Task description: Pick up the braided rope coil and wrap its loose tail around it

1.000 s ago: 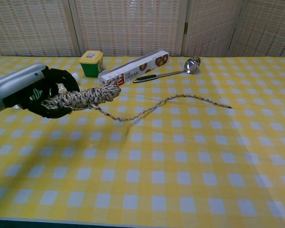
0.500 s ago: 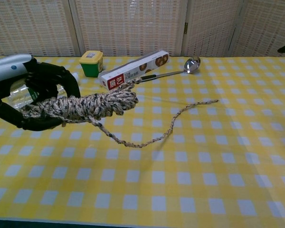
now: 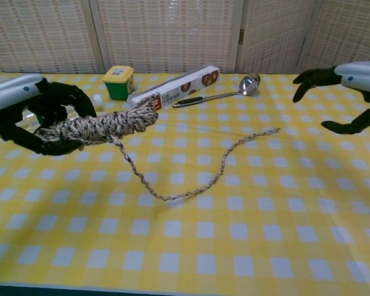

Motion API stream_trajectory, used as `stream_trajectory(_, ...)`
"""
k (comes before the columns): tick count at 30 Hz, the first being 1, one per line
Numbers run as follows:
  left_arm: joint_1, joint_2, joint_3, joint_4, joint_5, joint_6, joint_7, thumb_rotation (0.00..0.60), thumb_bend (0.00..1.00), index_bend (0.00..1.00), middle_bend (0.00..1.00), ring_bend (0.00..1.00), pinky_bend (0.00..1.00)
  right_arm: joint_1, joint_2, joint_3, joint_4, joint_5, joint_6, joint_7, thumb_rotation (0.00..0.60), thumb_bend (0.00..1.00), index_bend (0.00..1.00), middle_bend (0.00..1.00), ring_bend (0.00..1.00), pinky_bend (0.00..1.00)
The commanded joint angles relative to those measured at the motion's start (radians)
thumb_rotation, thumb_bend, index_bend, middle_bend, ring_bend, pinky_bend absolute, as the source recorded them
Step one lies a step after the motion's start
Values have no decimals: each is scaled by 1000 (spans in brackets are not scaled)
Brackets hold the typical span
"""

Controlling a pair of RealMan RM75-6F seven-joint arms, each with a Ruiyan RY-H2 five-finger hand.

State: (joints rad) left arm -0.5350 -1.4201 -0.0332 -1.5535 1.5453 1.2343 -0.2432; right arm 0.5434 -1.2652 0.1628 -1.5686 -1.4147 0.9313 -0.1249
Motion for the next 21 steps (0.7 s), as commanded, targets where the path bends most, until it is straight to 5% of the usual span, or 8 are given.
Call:
stream_trajectory(1, 11, -4, -7, 2, -19, -4, 15, 600, 630, 722, 731, 697, 794, 64, -70, 19, 67, 28, -57, -28, 600, 463, 325, 133, 149, 51)
stream_trajectory(21, 32, 1, -12, -23, -48, -25, 75, 600, 631, 722, 731, 696, 795, 277, -361, 39, 464, 155, -224, -121, 600, 463, 373, 166, 170, 63)
